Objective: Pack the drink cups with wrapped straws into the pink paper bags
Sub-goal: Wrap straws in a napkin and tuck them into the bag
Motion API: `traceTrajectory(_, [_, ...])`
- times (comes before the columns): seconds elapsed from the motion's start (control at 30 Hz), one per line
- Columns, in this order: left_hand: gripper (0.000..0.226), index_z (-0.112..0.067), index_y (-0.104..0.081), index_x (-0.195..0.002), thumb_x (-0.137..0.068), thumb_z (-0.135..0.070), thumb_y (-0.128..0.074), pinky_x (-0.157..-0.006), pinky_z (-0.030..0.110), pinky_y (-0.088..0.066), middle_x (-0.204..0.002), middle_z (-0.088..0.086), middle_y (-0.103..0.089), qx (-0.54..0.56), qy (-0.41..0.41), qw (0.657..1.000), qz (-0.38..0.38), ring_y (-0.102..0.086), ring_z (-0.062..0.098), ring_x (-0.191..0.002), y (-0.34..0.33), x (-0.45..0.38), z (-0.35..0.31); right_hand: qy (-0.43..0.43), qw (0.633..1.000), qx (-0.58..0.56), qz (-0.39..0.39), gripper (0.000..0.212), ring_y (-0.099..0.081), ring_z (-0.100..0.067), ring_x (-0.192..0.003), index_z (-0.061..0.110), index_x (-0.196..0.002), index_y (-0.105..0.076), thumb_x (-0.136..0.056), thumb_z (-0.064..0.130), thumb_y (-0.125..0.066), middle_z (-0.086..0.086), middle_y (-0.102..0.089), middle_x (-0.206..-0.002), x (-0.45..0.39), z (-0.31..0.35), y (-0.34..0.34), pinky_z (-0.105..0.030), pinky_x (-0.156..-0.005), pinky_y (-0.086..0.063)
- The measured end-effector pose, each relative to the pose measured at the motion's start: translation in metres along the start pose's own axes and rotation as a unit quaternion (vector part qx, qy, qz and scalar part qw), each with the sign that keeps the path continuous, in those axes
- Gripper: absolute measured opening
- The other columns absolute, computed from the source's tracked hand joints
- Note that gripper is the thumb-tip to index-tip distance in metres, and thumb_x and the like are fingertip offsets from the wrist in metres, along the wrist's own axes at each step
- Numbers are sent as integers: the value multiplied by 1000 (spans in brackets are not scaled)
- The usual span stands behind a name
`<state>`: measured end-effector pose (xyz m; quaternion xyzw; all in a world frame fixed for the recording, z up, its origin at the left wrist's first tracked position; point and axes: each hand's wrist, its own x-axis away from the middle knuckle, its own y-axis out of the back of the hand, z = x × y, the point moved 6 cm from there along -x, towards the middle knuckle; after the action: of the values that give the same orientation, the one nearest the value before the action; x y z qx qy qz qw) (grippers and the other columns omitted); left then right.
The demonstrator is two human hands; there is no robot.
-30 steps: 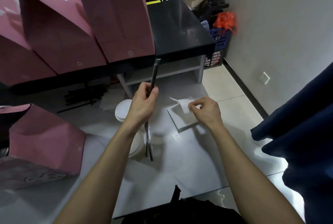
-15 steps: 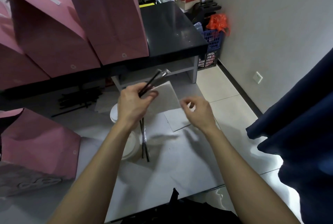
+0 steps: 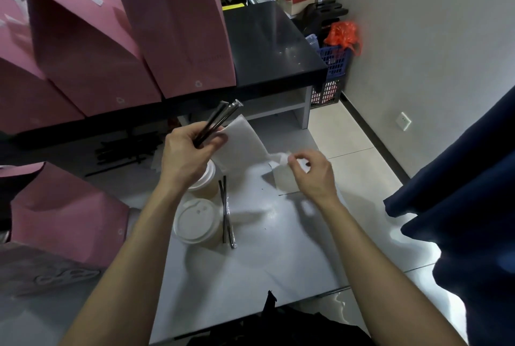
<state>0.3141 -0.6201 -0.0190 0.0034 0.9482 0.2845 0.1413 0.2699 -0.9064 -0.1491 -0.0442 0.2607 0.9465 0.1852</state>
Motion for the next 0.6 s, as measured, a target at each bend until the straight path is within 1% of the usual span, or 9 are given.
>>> traceTrajectory(0.07, [29, -55, -80, -93, -92, -28, -89, -83, 28, -58, -88, -21, -80, 11, -3, 999, 35, -74, 0, -87, 0, -2, -4, -42, 996, -71, -16, 13, -67, -13, -88, 20, -93, -76, -104, 26, -72, 6, -74, -90, -14, 7, 17, -30, -79, -50])
traceTrajectory(0.17, [15, -38, -83, -95, -92, -25, -89, -84, 30, -57, -89, -6, -81, 29, -7, 995, 99, -73, 6, -85, -4, -4, -14, -73, 985, -153, -18, 16, -61, 1, -71, 21, -91, -74, -105, 27, -69, 10, -72, -80, -28, 25, 30, -22, -68, -47])
traceTrajectory(0.23, [10, -29, -84, -98, -92, -22, -89, -86, 31, -58, -95, 2, -80, 49, -20, 989, 139, -74, 8, -89, -11, -2, -24, -73, 980, -187, -5, 16, -59, 1, -69, 19, -93, -76, -106, 25, -69, 14, -70, -77, -30, 41, 34, -20, -65, -46])
traceTrajectory(0.27, [10, -26, -84, -99, -92, -21, -89, -90, 31, -59, -101, 1, -80, 54, -31, 987, 151, -76, 8, -96, -15, -1, -30, -70, 977, -204, 8, 15, -59, 0, -71, 16, -95, -76, -106, 23, -69, 13, -70, -78, -30, 49, 33, -21, -66, -47])
traceTrajectory(0.33, [13, -27, -84, -99, -91, -19, -90, -102, 31, -56, -121, -8, -76, 49, -52, 985, 157, -74, 8, -114, -23, 0, -38, -55, 971, -232, 37, 15, -60, -4, -75, 11, -99, -77, -107, 19, -68, 6, -70, -83, -27, 67, 28, -25, -71, -49])
traceTrajectory(0.4, [20, -36, -83, -97, -90, -19, -90, -108, 28, -53, -131, -15, -72, 39, -60, 986, 153, -70, 1, -120, -28, 0, -43, -45, 965, -250, 68, 23, -59, -7, -76, 8, -99, -77, -110, 23, -63, 1, -69, -84, -20, 84, 21, -26, -69, -48])
traceTrajectory(0.5, [20, -39, -81, -95, -90, -22, -90, -104, 36, -57, -124, -16, -74, 18, -38, 992, 121, -72, 1, -112, -27, -4, -38, -34, 946, -294, 134, 42, -65, -12, -79, 6, -105, -79, -109, 43, -61, -10, -73, -85, -7, 104, 12, -25, -69, -51])
traceTrajectory(0.53, [19, -39, -80, -94, -90, -24, -90, -101, 39, -58, -119, -15, -75, 14, -30, 994, 107, -73, 3, -108, -24, -4, -36, -25, 939, -303, 159, 36, -71, -14, -83, 8, -108, -80, -105, 42, -68, -6, -77, -89, -4, 109, 10, -25, -73, -56])
traceTrajectory(0.6, [18, -40, -78, -97, -91, -28, -89, -97, 40, -60, -115, -14, -74, 1, -23, 996, 88, -73, 4, -104, -18, -5, -32, -9, 938, -290, 188, 22, -80, -19, -92, 11, -115, -79, -98, 25, -82, -3, -83, -99, 0, 116, 4, -30, -79, -62])
